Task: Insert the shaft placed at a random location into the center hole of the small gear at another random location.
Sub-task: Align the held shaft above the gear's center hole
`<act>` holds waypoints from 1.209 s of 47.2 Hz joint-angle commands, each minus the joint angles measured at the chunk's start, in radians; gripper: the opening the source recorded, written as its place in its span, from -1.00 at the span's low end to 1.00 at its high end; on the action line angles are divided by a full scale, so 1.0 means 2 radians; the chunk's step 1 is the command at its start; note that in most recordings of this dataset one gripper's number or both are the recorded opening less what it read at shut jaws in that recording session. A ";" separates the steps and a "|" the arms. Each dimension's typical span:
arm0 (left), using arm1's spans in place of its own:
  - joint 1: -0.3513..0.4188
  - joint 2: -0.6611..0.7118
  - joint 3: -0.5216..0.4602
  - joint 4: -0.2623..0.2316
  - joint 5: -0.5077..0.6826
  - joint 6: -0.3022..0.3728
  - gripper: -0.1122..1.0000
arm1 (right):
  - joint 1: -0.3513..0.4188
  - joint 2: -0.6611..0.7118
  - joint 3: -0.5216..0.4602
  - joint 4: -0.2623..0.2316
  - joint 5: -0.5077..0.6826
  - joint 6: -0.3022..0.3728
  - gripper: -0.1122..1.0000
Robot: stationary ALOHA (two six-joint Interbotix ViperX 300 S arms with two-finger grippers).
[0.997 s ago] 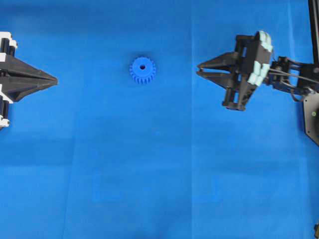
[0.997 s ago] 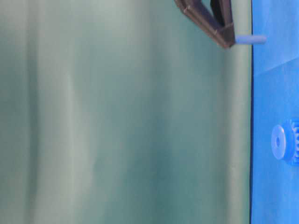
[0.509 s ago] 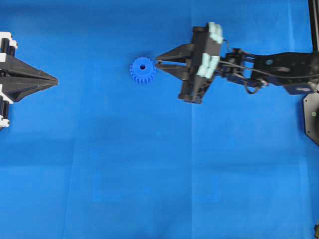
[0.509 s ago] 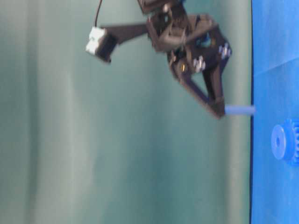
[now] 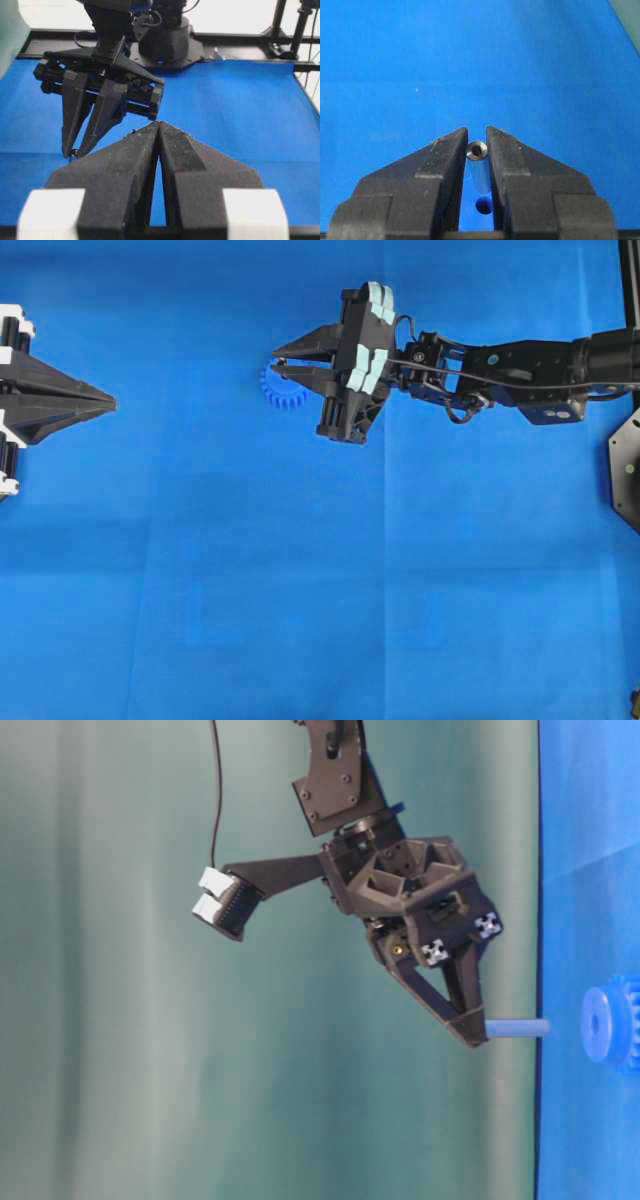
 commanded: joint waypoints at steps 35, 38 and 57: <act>0.000 0.003 -0.004 0.001 -0.002 0.000 -0.80 | -0.002 0.033 -0.006 0.001 -0.012 0.003 -0.72; 0.000 0.003 -0.004 0.001 -0.002 0.000 -0.80 | -0.002 0.033 -0.006 0.002 -0.012 0.003 -0.72; 0.000 0.003 -0.004 0.001 -0.002 0.000 -0.80 | -0.002 -0.015 -0.002 -0.005 -0.011 -0.001 -0.72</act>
